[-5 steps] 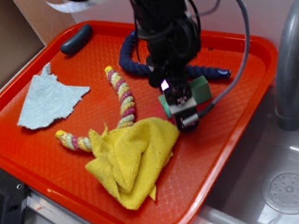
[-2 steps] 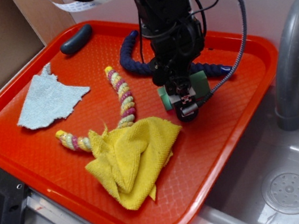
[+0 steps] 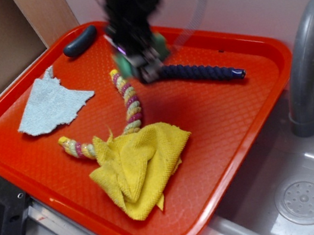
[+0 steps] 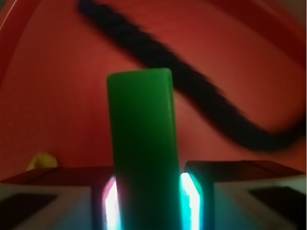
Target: Grab the green block.
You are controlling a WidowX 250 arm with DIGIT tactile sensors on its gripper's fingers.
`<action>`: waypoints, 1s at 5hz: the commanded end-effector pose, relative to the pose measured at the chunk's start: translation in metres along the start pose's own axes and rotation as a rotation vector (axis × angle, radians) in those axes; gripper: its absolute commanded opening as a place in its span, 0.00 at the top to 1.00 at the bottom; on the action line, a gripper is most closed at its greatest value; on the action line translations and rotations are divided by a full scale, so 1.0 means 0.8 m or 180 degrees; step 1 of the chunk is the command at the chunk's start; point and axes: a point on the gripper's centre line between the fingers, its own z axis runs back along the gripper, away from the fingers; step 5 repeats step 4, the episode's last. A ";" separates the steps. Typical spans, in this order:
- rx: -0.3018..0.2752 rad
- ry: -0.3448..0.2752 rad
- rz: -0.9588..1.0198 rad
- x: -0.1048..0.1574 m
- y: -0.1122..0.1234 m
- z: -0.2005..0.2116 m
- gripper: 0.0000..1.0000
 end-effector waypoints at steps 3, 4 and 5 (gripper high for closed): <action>-0.0286 -0.0105 0.0735 -0.107 0.025 0.089 1.00; -0.0328 -0.0252 0.0561 -0.109 0.019 0.084 1.00; -0.0328 -0.0252 0.0561 -0.109 0.019 0.084 1.00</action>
